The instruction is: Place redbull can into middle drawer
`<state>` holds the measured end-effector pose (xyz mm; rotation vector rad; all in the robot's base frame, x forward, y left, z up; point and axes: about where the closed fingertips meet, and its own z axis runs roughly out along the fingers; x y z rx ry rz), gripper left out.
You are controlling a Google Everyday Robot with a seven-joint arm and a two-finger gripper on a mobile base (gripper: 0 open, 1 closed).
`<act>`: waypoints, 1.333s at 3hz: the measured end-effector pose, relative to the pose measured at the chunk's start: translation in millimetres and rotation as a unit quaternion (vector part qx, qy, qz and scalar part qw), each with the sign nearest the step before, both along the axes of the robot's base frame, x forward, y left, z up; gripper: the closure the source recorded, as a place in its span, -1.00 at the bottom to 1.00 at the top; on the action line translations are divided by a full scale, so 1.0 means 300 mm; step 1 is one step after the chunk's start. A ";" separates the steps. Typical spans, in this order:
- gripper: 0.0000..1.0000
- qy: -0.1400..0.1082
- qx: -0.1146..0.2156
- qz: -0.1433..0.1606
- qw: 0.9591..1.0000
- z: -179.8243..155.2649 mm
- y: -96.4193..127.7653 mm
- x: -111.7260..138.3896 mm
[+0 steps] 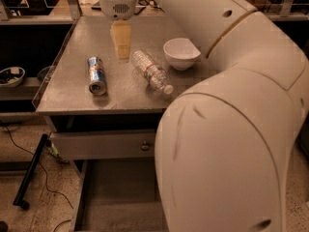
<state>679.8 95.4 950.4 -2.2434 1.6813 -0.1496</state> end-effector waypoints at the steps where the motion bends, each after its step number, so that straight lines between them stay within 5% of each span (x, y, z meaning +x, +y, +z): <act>1: -1.00 0.007 0.011 0.008 1.000 -0.027 0.065 0.010; 2: -1.00 0.042 0.025 0.017 0.999 -0.038 0.176 -0.021; 4: -1.00 0.046 0.024 0.012 0.999 -0.083 0.189 -0.007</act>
Offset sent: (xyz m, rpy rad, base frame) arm -0.0060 0.0548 -0.0072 0.0572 0.1552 0.0300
